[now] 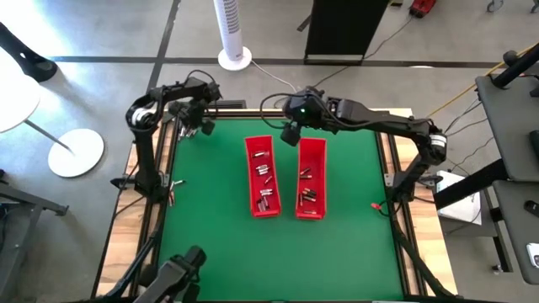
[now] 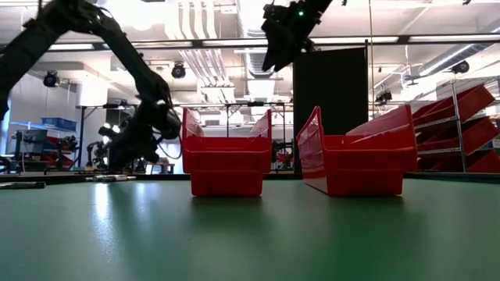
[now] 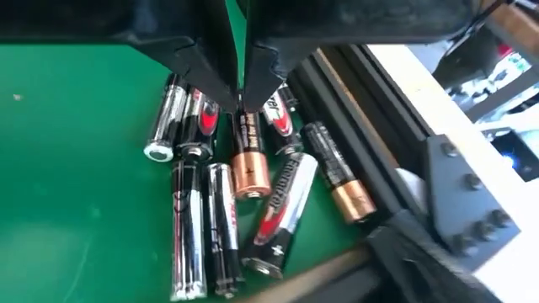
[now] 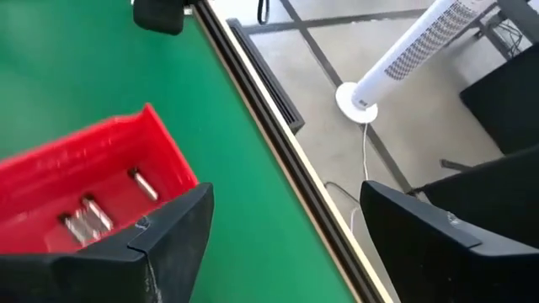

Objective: Sort batteries
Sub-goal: Put the silver battery into the left red bin

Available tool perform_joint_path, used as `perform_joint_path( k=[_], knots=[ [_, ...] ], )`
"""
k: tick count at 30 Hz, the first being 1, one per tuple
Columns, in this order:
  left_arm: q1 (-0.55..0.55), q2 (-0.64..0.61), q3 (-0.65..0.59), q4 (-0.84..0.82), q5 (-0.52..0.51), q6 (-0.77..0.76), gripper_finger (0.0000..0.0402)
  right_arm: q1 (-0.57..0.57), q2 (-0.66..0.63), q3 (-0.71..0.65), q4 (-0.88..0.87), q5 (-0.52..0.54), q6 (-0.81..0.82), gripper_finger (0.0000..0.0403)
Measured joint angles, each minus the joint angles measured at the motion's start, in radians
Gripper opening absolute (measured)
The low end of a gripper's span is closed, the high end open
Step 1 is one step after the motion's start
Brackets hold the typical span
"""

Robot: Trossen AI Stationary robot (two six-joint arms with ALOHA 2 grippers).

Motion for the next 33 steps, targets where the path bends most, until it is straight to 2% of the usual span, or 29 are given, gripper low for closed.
perform_joint_path(
  k=[7, 18, 22, 24, 28, 33],
  knots=[
    [-0.008, 0.041, -0.002, -0.028, -0.016, -0.022, 0.0001, -0.003, -0.063, 0.0, -0.121, 0.003, -0.021, 0.0281],
    [-0.027, -0.021, -0.007, -0.016, 0.019, -0.029, 0.0, -0.024, -0.094, 0.0, -0.121, 0.003, -0.04, 0.027],
    [-0.048, -0.062, -0.008, -0.005, 0.097, -0.04, 0.0, -0.026, -0.095, 0.0, -0.123, 0.003, -0.041, 0.0276],
    [-0.075, -0.092, -0.009, 0.034, 0.146, -0.055, 0.0, -0.026, -0.095, 0.0, -0.125, 0.003, -0.04, 0.028],
    [-0.177, -0.162, -0.018, 0.149, 0.176, -0.105, 0.0008, -0.027, -0.095, 0.0, -0.126, 0.003, -0.04, 0.029],
    [-0.297, -0.17, -0.02, 0.242, 0.224, -0.136, 0.0051, -0.029, -0.095, 0.0, -0.127, 0.003, -0.041, 0.0302]
  ],
)
